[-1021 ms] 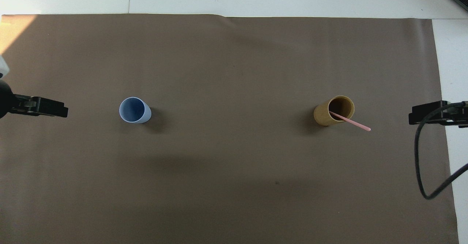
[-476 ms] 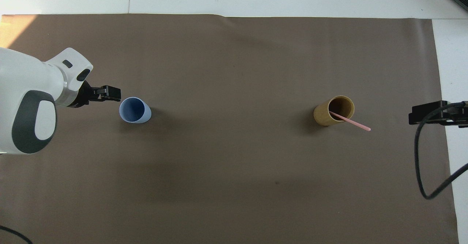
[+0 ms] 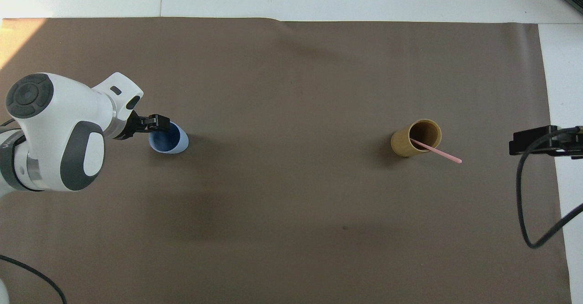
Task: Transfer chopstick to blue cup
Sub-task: 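Reach the left gripper to the blue cup and grip its rim, then slide the blue cup toward the tan cup while the right gripper reaches the stick, then lift the pink stick with the right gripper while the left gripper withdraws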
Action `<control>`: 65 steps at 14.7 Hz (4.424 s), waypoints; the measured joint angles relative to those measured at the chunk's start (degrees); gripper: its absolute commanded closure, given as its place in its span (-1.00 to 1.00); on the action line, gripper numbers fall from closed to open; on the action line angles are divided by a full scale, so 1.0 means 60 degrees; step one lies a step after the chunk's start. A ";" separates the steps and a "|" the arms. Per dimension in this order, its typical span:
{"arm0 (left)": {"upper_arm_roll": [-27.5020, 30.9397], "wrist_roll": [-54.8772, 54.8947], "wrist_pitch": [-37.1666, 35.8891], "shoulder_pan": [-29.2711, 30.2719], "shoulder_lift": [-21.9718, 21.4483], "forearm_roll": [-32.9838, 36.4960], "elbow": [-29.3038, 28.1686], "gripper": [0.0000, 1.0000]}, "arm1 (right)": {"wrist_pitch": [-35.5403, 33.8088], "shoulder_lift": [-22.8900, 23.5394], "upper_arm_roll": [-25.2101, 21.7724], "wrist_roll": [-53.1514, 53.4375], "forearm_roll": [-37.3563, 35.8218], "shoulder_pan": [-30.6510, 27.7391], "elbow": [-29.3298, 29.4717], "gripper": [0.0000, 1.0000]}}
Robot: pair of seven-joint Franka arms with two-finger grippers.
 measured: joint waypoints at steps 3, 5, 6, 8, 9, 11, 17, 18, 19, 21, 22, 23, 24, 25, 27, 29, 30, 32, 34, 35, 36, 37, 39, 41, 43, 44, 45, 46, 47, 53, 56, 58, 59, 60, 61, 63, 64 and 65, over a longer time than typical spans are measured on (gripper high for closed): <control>0.0010 0.0016 0.0038 0.0000 -0.0002 0.0000 -0.0131 1.00 | 0.0000 0.0000 0.0000 0.0000 0.0000 0.0000 0.0000 -1.00; 0.0024 0.0084 0.0041 0.0000 -0.0003 0.0000 -0.0140 1.00 | 0.0000 0.0000 0.0000 0.0000 0.0000 0.0000 0.0000 -1.00; 0.0032 0.0124 0.0042 0.0000 -0.0006 0.0000 -0.0140 1.00 | 0.0000 0.0000 -0.0010 0.0000 0.0000 -0.0005 0.0000 -1.00; 0.0021 0.0200 0.0055 -0.0003 -0.0026 -0.0003 -0.0092 1.00 | 0.0000 -0.0003 -0.0132 0.0000 0.0000 -0.0055 -0.0001 -1.00; 0.0019 0.0212 0.0054 -0.0015 -0.0027 -0.0002 -0.0046 1.00 | 0.0000 -0.0010 -0.0177 -0.0006 0.0000 -0.0117 0.0000 -1.00; 0.0015 0.0263 0.0005 -0.0041 -0.0030 0.0053 0.0095 1.00 | 0.0086 -0.0022 -0.0235 -0.0015 0.0000 -0.0175 0.0000 -1.00; -0.0059 -0.2467 -0.0919 -0.1808 -0.0041 0.1069 0.1250 1.00 | 0.0523 0.0092 -0.0140 -0.0016 0.0002 -0.0123 -0.0121 -1.00; -0.0079 -0.3036 -0.0924 -0.2241 -0.0036 0.1086 0.1332 1.00 | 0.0628 0.0144 -0.0137 -0.0016 0.0002 -0.0122 -0.0134 -1.00; -0.0091 -0.3541 -0.0931 -0.2630 -0.0026 0.1086 0.1422 1.00 | 0.0725 0.0193 -0.0137 -0.0016 0.0002 -0.0122 -0.0143 -1.00; -0.0110 -0.4543 -0.1000 -0.3372 0.0107 0.1087 0.1720 1.00 | 0.0900 0.0278 -0.0137 -0.0016 0.0003 -0.0122 -0.0166 -1.00; -0.0117 -0.4942 -0.1023 -0.3681 0.0254 0.1087 0.1906 1.00 | 0.1027 0.0311 -0.0135 -0.0016 0.0003 -0.0121 -0.0187 -1.00; -0.0120 -0.5240 -0.1026 -0.3950 0.0441 0.1087 0.2077 1.00 | 0.1192 0.0342 -0.0130 -0.0019 0.0005 -0.0116 -0.0236 -1.00; -0.0123 -0.5431 -0.1025 -0.4164 0.0619 0.1086 0.2199 1.00 | 0.1431 0.0370 -0.0120 -0.0055 0.0007 -0.0113 -0.0349 -1.00; -0.0128 -0.5537 -0.1017 -0.4318 0.0773 0.1084 0.2268 1.00 | 0.1729 0.0397 -0.0115 -0.0211 0.0007 -0.0112 -0.0547 -1.00; -0.0128 -0.5596 -0.0961 -0.4464 0.1040 0.1081 0.2342 1.00 | 0.2605 0.0468 -0.0114 -0.0675 0.0009 -0.0111 -0.1159 -1.00; -0.0127 -0.5596 -0.0800 -0.4499 0.1212 0.1080 0.2345 1.00 | 0.3337 0.0530 -0.0110 -0.0843 0.0010 -0.0100 -0.1783 -1.00; -0.0125 -0.5596 -0.0716 -0.4506 0.1280 0.1080 0.2345 1.00 | 0.3655 0.0565 -0.0107 -0.0879 0.0010 -0.0077 -0.2125 -1.00; -0.0124 -0.5596 -0.0652 -0.4525 0.1364 0.1080 0.2343 1.00 | 0.4264 0.0599 -0.0102 -0.0950 0.0010 -0.0027 -0.2848 -1.00; -0.0124 -0.5596 -0.0532 -0.4541 0.1460 0.1080 0.2329 1.00 | 0.4554 0.0600 -0.0091 -0.1051 0.0010 0.0049 -0.3471 -1.00; -0.0124 -0.5596 -0.0488 -0.4543 0.1520 0.1080 0.2329 0.81 | 0.4626 0.0587 -0.0086 -0.1175 0.0010 0.0126 -0.3722 -0.75; -0.0123 -0.5596 -0.0440 -0.4543 0.1573 0.1080 0.2329 0.48 | 0.4707 0.0557 -0.0077 -0.1346 0.0010 0.0194 -0.3948 -0.56; -0.0119 -0.5596 -0.0397 -0.4543 0.1607 0.1080 0.2329 -0.44 | 0.4753 0.0517 -0.0076 -0.1564 0.0010 0.0240 -0.4133 -0.34; -0.0109 -0.5590 -0.0391 -0.4543 0.1616 0.1080 0.2330 -1.00 | 0.4773 0.0406 -0.0078 -0.1977 0.0010 0.0255 -0.4416 -0.09; -0.0089 -0.5588 -0.0432 -0.4543 0.1606 0.1100 0.2352 -1.00 | 0.4775 0.0303 -0.0079 -0.2369 0.0045 0.0255 -0.4629 -0.05; 0.0027 -0.5548 -0.0717 -0.4533 0.1461 0.1186 0.2464 -1.00 | 0.4775 0.0201 -0.0080 -0.2825 0.0387 0.0254 -0.4827 0.09; 0.0109 -0.5452 -0.0940 -0.4481 0.1284 0.1212 0.2542 -1.00 | 0.4775 0.0148 -0.0085 -0.3061 0.0503 0.0252 -0.4917 0.23; 0.0160 -0.5231 -0.1250 -0.4283 0.1003 0.1227 0.2608 -1.00 | 0.4775 0.0083 -0.0096 -0.3248 0.0557 0.0247 -0.5010 0.70; 0.0189 -0.4842 -0.1574 -0.3988 0.0679 0.1237 0.2634 -1.00 | 0.4775 0.0031 -0.0106 -0.3342 0.0568 0.0246 -0.5070 1.00; 0.0208 -0.4281 -0.1956 -0.3589 0.0303 0.1237 0.2647 -1.00 | 0.4775 -0.0004 -0.0109 -0.3394 0.0576 0.0246 -0.5106 1.00; 0.0281 0.0115 -0.4047 -0.0956 -0.1309 0.0890 0.2639 -1.00 | 0.4923 -0.0029 -0.0113 -0.3397 0.0595 0.0243 -0.4995 1.00; 0.0286 0.1731 -0.4553 -0.0229 -0.1586 0.0875 0.2638 -1.00 | 0.4746 -0.0054 -0.0121 -0.3384 0.1186 0.0242 -0.4439 1.00; 0.0296 0.2386 -0.4784 0.0134 -0.1772 0.0873 0.2649 -1.00 | 0.3810 -0.0118 -0.0125 -0.2998 0.1598 0.0241 -0.3625 1.00; 0.0298 0.2554 -0.4931 0.0239 -0.1842 0.0868 0.2712 -1.00 | 0.3344 -0.0160 -0.0121 -0.2675 0.1650 0.0243 -0.3198 1.00; 0.0303 0.2645 -0.5194 0.0291 -0.1907 0.0854 0.2903 -1.00 | 0.2897 -0.0205 -0.0105 -0.2263 0.1682 0.0256 -0.2737 1.00; 0.0301 0.2663 -0.5486 0.0309 -0.1949 0.0837 0.3179 -1.00 | 0.2560 -0.0230 -0.0070 -0.1789 0.1711 0.0280 -0.2363 1.00; 0.0297 0.2664 -0.6143 0.0310 -0.2027 0.0812 0.3917 -1.00 | 0.2019 -0.0232 0.0079 -0.0195 0.1740 0.0495 -0.1740 1.00; 0.0298 0.2664 -0.6455 0.0310 -0.2049 0.0801 0.4238 -1.00 | 0.1961 -0.0208 0.0160 0.0713 0.1745 0.0675 -0.1572 1.00; 0.0298 0.2664 -0.6812 0.0311 -0.2055 0.0782 0.4540 -1.00 | 0.1962 -0.0149 0.0225 0.1658 0.1751 0.0907 -0.1452 1.00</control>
